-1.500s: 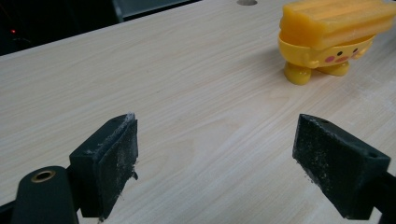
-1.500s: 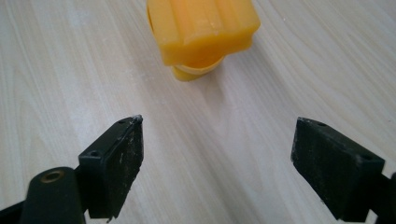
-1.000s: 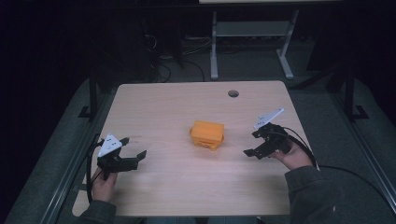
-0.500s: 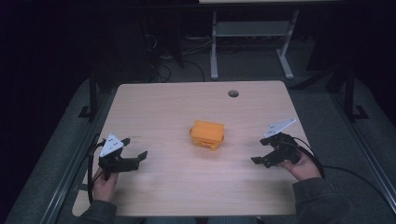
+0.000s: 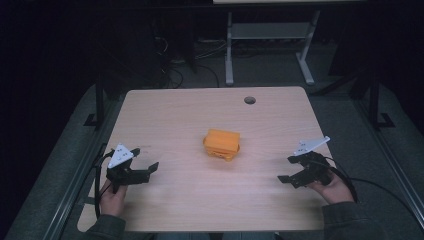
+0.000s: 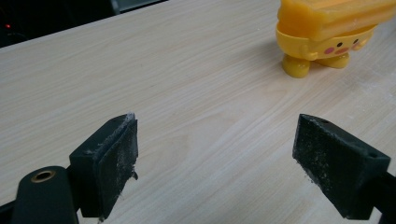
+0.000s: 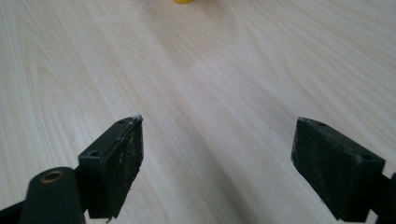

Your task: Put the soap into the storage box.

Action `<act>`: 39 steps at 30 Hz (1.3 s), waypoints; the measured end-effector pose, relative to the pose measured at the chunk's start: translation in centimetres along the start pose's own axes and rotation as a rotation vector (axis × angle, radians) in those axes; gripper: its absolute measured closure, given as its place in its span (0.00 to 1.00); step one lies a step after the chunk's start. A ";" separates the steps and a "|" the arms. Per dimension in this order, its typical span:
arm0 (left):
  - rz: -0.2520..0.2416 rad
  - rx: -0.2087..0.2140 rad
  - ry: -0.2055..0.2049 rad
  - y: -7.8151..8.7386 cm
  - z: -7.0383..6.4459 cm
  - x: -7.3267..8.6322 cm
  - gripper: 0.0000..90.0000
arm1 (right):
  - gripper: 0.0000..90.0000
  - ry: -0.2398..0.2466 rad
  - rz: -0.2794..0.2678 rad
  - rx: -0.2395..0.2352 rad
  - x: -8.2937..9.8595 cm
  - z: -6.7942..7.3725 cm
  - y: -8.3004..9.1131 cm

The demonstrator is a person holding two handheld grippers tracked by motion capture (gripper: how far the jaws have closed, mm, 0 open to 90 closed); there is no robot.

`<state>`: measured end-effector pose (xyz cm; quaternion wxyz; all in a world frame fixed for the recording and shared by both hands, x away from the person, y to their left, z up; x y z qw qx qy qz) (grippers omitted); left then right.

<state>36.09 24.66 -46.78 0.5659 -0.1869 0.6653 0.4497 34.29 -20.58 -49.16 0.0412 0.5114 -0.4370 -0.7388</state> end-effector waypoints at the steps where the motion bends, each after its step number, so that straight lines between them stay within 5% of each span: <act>1: -0.001 0.001 0.001 0.0 0.0 0.0 0.15 | 0.18 0.000 0.000 0.004 0.2 0.0 0.1; 25: 0.006 0.005 -0.006 -0.1 -0.3 0.0 0.15 | 0.17 -0.061 -0.032 0.019 4.1 0.6 0.8; 39: 0.000 0.009 -0.007 0.0 -0.4 -0.1 0.15 | 0.16 -0.068 -0.069 0.083 6.1 2.2 2.3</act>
Point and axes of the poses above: each handheld gripper's, and its own axes: y roughly backward along the jaws, x roughly out of its underside, z roughly to its left, the point moved 9 cm from there along -y, roughly forward along the jaws, and after that the axes turned 7 degrees about -z, right-handed, at the moved point
